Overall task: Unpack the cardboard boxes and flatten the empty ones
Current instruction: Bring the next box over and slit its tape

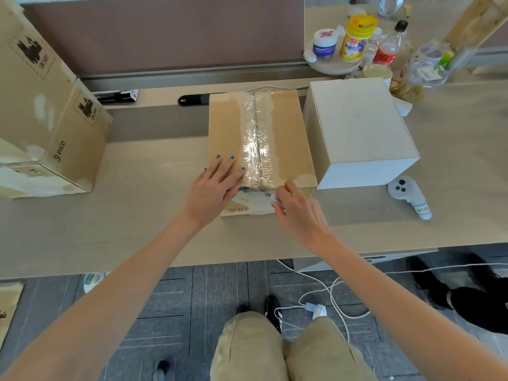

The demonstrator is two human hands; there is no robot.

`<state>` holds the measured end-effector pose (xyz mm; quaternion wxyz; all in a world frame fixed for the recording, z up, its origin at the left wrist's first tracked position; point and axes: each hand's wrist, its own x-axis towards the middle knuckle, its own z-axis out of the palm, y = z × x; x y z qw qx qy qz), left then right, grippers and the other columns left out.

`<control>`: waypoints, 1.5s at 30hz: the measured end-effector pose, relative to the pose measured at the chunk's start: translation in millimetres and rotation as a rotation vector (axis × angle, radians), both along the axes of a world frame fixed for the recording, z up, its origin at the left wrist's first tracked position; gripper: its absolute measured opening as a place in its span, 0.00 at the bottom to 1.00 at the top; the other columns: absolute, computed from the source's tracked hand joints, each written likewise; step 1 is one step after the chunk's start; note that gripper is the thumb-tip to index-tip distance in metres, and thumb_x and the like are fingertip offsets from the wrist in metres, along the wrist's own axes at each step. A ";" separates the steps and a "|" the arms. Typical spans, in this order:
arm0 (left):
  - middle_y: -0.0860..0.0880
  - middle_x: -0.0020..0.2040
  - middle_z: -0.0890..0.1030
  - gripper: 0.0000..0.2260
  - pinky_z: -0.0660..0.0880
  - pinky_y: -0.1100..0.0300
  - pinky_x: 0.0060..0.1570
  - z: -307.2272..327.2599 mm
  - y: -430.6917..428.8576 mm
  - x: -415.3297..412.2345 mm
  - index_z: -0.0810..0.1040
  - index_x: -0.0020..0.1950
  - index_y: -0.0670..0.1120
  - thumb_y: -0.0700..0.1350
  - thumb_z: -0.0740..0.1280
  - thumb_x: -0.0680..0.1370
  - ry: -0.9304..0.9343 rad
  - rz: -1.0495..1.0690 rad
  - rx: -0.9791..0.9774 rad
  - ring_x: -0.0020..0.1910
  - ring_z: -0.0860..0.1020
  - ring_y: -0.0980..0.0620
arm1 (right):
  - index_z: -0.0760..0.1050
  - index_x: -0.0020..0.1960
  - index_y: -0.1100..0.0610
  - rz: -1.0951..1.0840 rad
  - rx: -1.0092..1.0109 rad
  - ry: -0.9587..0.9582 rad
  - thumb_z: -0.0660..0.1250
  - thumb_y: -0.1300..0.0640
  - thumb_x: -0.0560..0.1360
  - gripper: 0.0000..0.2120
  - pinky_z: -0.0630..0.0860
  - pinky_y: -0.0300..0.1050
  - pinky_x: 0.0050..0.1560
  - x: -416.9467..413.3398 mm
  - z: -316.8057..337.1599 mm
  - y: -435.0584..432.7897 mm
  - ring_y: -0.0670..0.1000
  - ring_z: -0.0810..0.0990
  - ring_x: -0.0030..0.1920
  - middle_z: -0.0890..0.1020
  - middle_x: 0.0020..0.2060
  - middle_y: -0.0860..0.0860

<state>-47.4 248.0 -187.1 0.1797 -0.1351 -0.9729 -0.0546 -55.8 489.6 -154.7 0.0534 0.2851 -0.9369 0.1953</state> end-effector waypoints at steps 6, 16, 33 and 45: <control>0.46 0.72 0.74 0.20 0.76 0.45 0.61 -0.6 -0.5 -0.1 0.76 0.69 0.49 0.54 0.53 0.85 -0.052 0.013 0.006 0.72 0.70 0.40 | 0.74 0.46 0.63 -0.014 0.037 0.030 0.70 0.62 0.74 0.06 0.63 0.41 0.23 2.2 1.7 7.0 0.51 0.64 0.23 0.76 0.45 0.57; 0.48 0.77 0.66 0.21 0.60 0.37 0.72 -3.0 3.8 5.3 0.70 0.74 0.51 0.56 0.52 0.84 -0.195 0.073 0.002 0.77 0.61 0.42 | 0.70 0.43 0.60 -0.004 0.020 -0.002 0.67 0.61 0.73 0.05 0.70 0.45 0.26 -6.9 12.0 22.6 0.56 0.72 0.27 0.72 0.41 0.53; 0.49 0.75 0.67 0.21 0.53 0.48 0.73 17.1 11.8 -74.7 0.72 0.70 0.51 0.54 0.56 0.79 -0.250 0.191 0.195 0.74 0.63 0.45 | 0.70 0.47 0.59 -0.080 -0.037 -0.078 0.62 0.58 0.77 0.04 0.65 0.46 0.28 -103.5 9.8 -31.4 0.57 0.71 0.30 0.72 0.43 0.52; 0.49 0.80 0.58 0.23 0.47 0.45 0.77 15.5 -17.1 -191.2 0.64 0.76 0.48 0.55 0.55 0.83 -0.340 0.290 0.236 0.80 0.51 0.48 | 0.70 0.49 0.60 -0.238 -0.176 -0.067 0.64 0.55 0.78 0.08 0.70 0.49 0.32 -228.3 0.9 -94.5 0.57 0.74 0.34 0.74 0.47 0.53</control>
